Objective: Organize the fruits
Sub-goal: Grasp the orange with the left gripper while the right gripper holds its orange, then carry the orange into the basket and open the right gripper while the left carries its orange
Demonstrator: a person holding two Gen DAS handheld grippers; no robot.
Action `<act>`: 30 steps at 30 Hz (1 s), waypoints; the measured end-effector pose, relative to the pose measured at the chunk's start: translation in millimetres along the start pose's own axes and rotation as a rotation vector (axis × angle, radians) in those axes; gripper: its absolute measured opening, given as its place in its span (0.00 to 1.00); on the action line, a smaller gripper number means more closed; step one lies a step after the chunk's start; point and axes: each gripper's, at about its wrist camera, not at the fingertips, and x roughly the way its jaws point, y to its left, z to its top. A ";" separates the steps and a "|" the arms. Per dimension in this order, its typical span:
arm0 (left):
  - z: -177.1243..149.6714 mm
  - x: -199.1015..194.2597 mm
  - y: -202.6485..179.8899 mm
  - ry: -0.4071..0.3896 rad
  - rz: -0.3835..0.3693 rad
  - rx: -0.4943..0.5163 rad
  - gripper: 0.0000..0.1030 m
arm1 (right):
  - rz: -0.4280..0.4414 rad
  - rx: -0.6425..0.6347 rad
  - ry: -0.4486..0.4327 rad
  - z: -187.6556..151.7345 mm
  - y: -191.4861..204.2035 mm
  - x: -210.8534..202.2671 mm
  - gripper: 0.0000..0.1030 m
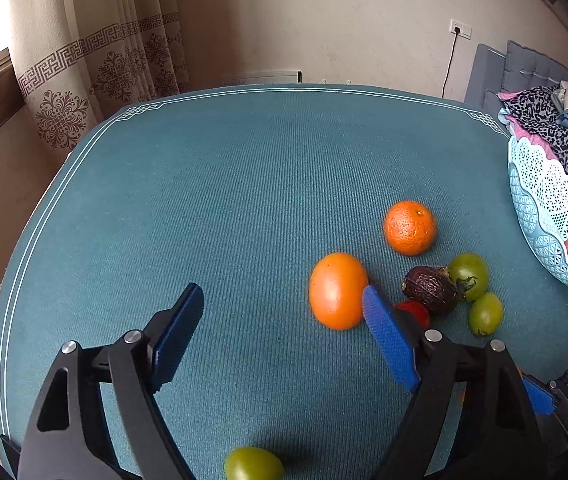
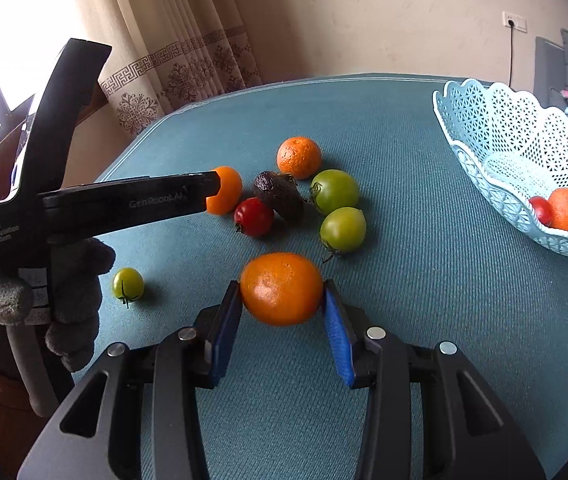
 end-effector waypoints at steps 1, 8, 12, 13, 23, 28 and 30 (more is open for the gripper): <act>0.4 0.8 -1.7 0.002 -0.009 0.002 0.78 | 0.001 0.001 -0.003 -0.8 -1.0 -1.7 0.40; 5.0 9.0 -12.5 0.016 -0.036 0.025 0.65 | 0.003 0.024 -0.015 -0.5 -6.8 -5.1 0.40; 3.1 13.8 -15.2 0.031 -0.050 0.020 0.60 | 0.005 0.036 -0.023 -0.7 -10.1 -8.3 0.40; 2.8 14.6 -15.7 0.033 -0.053 0.020 0.59 | 0.006 0.038 -0.025 -2.2 -12.2 -11.1 0.40; 3.1 12.7 -19.8 0.027 -0.096 0.020 0.34 | 0.010 0.059 -0.041 -4.8 -18.3 -22.0 0.40; 1.8 1.0 -19.9 0.006 -0.083 0.019 0.34 | 0.009 0.075 -0.059 -3.4 -22.4 -29.7 0.40; 1.5 -5.9 -21.2 -0.009 -0.078 0.021 0.34 | 0.007 0.082 -0.066 -2.6 -24.3 -32.8 0.40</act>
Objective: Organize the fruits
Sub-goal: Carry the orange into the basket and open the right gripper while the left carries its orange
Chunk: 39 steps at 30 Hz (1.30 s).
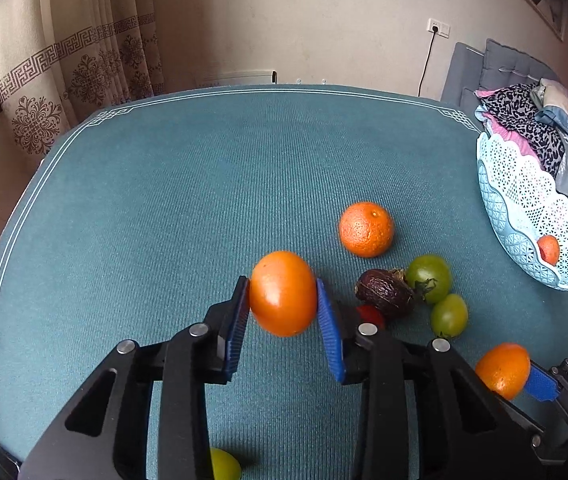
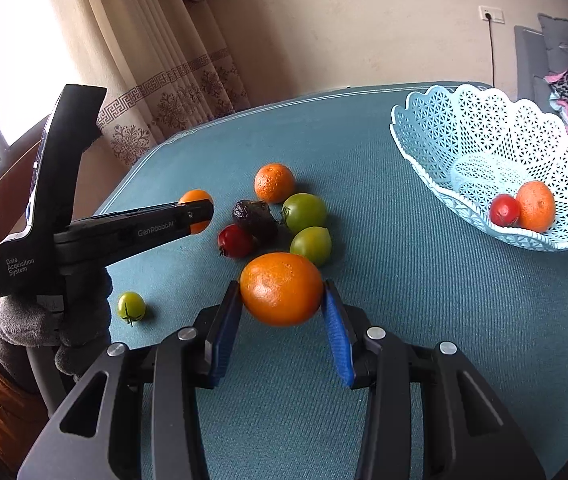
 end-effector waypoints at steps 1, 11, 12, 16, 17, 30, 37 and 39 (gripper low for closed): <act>-0.8 -4.6 -2.3 -0.007 0.003 0.001 0.34 | 0.000 0.004 -0.004 0.4 -0.8 -1.6 0.40; 1.3 -40.7 -18.9 -0.082 -0.001 0.032 0.34 | -0.016 0.037 -0.058 5.2 -14.5 -25.8 0.40; 1.4 -44.3 -21.8 -0.089 -0.005 0.035 0.34 | -0.020 0.042 -0.067 6.3 -16.6 -29.2 0.40; 2.8 -56.1 -33.6 -0.114 -0.024 0.055 0.34 | -0.056 0.051 -0.114 11.6 -23.9 -41.0 0.40; 3.1 -58.8 -37.3 -0.120 -0.030 0.062 0.34 | -0.062 0.053 -0.125 12.9 -26.2 -44.5 0.40; 2.7 -72.7 -85.5 -0.149 -0.080 0.137 0.34 | -0.125 0.117 -0.210 24.7 -68.2 -75.0 0.40; 3.0 -71.6 -108.2 -0.152 -0.110 0.172 0.34 | -0.181 0.147 -0.252 33.8 -93.9 -88.8 0.40; 3.6 -70.3 -114.7 -0.153 -0.117 0.179 0.34 | -0.197 0.154 -0.263 36.5 -101.6 -91.8 0.40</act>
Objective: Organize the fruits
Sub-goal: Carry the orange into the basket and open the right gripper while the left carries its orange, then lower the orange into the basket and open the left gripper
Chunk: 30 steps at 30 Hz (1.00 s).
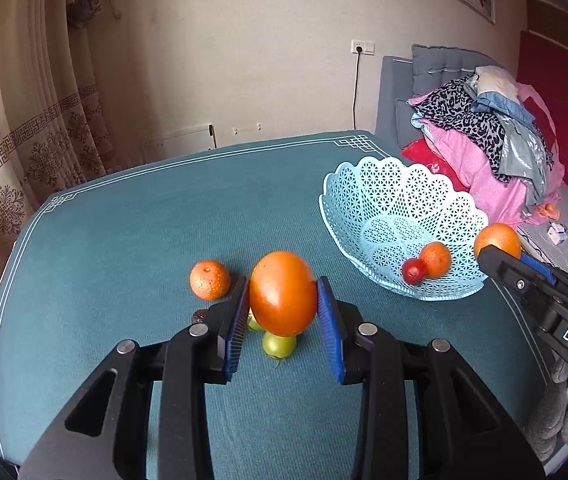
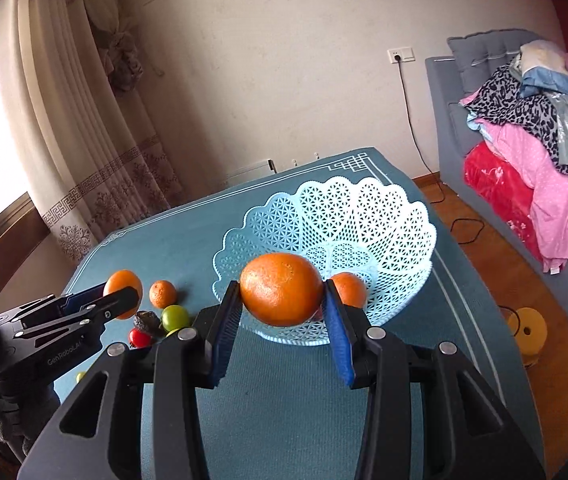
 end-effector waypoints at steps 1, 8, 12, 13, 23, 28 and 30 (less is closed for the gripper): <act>0.8 1.3 -2.9 -0.001 -0.004 0.003 0.34 | -0.008 0.003 -0.004 2.1 -3.7 0.4 0.40; 9.0 13.5 -26.9 -0.014 -0.037 0.024 0.34 | -0.063 -0.003 -0.014 12.4 -23.1 10.0 0.40; 14.5 27.3 -41.8 -0.015 -0.060 0.036 0.34 | -0.111 -0.021 -0.017 16.1 -32.1 18.0 0.40; 16.1 30.8 -45.5 -0.015 -0.066 0.039 0.34 | -0.119 -0.021 -0.015 16.2 -34.7 19.9 0.40; 25.2 56.6 -72.6 -0.007 -0.095 0.074 0.34 | -0.163 -0.007 0.002 15.0 -51.5 34.4 0.40; 27.3 60.8 -73.8 -0.020 -0.116 0.071 0.72 | -0.172 0.028 -0.016 15.0 -58.5 32.6 0.51; 27.4 57.3 -68.5 -0.047 -0.107 0.057 0.76 | -0.174 0.039 -0.034 15.6 -60.2 28.3 0.52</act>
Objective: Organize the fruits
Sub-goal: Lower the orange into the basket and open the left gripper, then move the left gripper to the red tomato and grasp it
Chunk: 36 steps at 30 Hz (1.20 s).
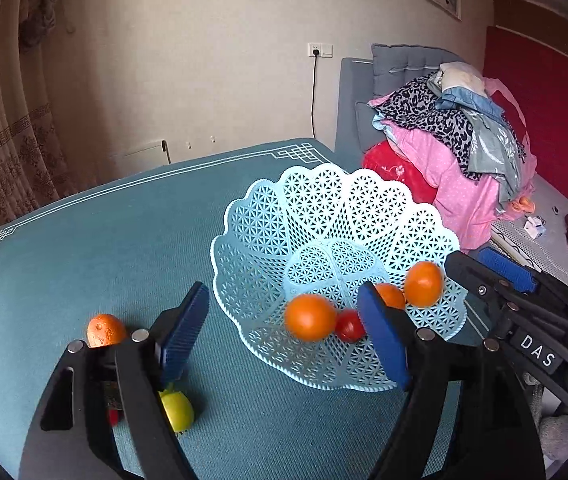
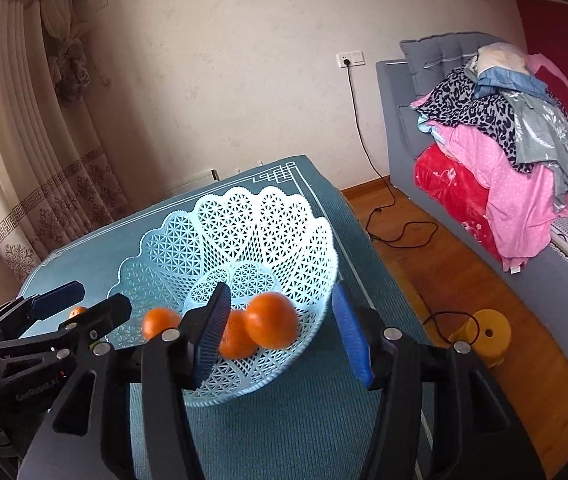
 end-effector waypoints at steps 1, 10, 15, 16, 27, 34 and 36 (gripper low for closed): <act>0.1 -1.3 3.2 -0.002 0.005 -0.004 0.76 | 0.000 0.006 -0.005 0.4 -0.9 -1.5 0.52; 6.2 -18.9 35.1 -0.021 0.070 -0.075 0.82 | 0.017 0.013 -0.013 -1.8 5.7 -11.1 0.54; 6.3 -34.5 58.1 -0.033 0.111 -0.115 0.87 | 0.032 0.011 -0.017 -4.1 14.1 -18.3 0.58; 5.2 -39.3 63.4 -0.037 0.120 -0.125 0.88 | 0.036 0.012 -0.016 -4.6 15.9 -19.6 0.58; -7.6 -67.5 119.4 -0.040 0.205 -0.226 0.89 | 0.086 -0.021 -0.002 -12.2 43.9 -31.6 0.61; -22.4 -71.0 138.1 -0.020 0.231 -0.248 0.89 | 0.113 -0.046 0.018 -21.6 63.6 -36.6 0.61; -26.1 -71.2 143.4 -0.012 0.235 -0.260 0.89 | 0.122 -0.054 0.024 -23.7 68.1 -38.8 0.61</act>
